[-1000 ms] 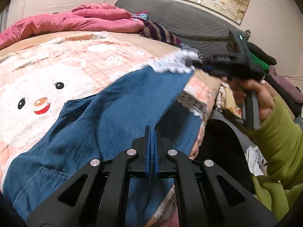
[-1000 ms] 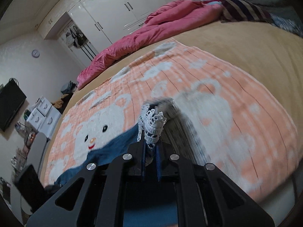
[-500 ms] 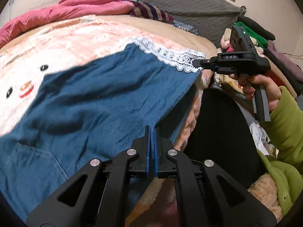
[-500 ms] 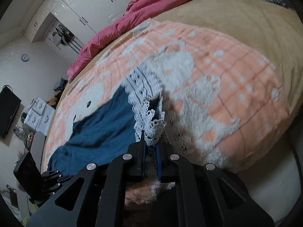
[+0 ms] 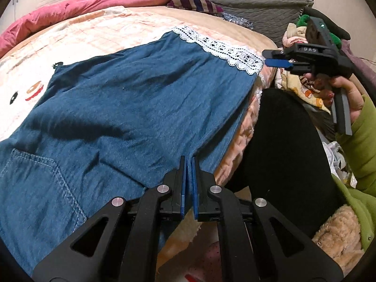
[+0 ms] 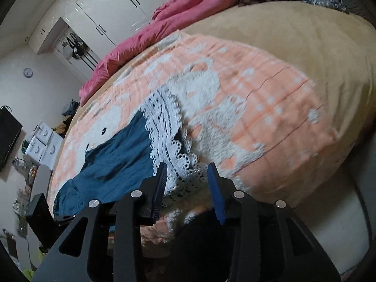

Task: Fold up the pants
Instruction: 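Open both tools and lay the skirt flat on the blanket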

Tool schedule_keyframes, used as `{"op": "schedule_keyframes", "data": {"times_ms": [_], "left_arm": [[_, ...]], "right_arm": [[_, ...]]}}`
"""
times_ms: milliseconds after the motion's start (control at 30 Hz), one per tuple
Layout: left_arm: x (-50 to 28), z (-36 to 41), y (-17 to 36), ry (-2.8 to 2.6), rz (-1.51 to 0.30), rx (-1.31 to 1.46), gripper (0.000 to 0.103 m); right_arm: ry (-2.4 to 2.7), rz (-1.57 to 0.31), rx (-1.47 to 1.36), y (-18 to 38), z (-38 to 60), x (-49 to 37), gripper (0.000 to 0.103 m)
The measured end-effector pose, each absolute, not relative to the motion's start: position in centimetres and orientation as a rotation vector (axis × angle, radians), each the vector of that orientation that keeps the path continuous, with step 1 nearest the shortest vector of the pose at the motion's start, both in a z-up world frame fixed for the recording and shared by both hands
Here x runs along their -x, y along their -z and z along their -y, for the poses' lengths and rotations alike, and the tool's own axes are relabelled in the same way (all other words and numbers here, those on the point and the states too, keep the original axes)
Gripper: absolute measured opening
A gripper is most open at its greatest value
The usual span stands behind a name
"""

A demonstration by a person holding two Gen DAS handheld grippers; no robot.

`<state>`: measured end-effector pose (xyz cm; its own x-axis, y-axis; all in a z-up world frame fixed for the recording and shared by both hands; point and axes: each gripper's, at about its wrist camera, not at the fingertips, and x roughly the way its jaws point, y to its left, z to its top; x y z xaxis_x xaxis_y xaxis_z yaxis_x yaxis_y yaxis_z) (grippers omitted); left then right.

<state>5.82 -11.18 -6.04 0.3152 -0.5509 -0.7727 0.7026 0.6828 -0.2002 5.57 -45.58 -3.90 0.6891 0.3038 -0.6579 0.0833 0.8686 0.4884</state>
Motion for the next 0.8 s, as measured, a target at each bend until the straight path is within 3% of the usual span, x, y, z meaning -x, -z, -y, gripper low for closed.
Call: {"op": "schedule_keyframes", "data": {"times_ms": [267,400,433,500,700,800], "left_arm": [[-5.0,10.6,6.5,0.807,-0.947,-0.172,0.001],[-4.6,9.4,6.2,0.803,-0.951,-0.117,0.003],[-4.4,9.1,5.9,0.797,-0.949,-0.105,0.006],[-3.7,7.5,4.8,0.792,-0.932,-0.037,0.034],[-1.3,0.0,0.4,0.586,-0.826,0.073,0.053],[-0.3,-4.5,-0.9,0.432,-0.798,0.121,0.062]], "right_arm": [[-0.082,-0.907,-0.277,5.4,42.4,-7.8,0.033],[-0.077,-0.913,-0.292,6.2,42.8,-7.7,0.034],[-0.082,-0.897,-0.295,5.9,42.8,-7.4,0.035],[-0.087,-0.848,-0.291,4.8,42.9,-6.4,0.043],[-0.229,-0.737,-0.224,1.4,39.6,-4.8,0.059],[-0.323,-0.755,-0.172,1.3,36.5,-5.8,0.062]]}}
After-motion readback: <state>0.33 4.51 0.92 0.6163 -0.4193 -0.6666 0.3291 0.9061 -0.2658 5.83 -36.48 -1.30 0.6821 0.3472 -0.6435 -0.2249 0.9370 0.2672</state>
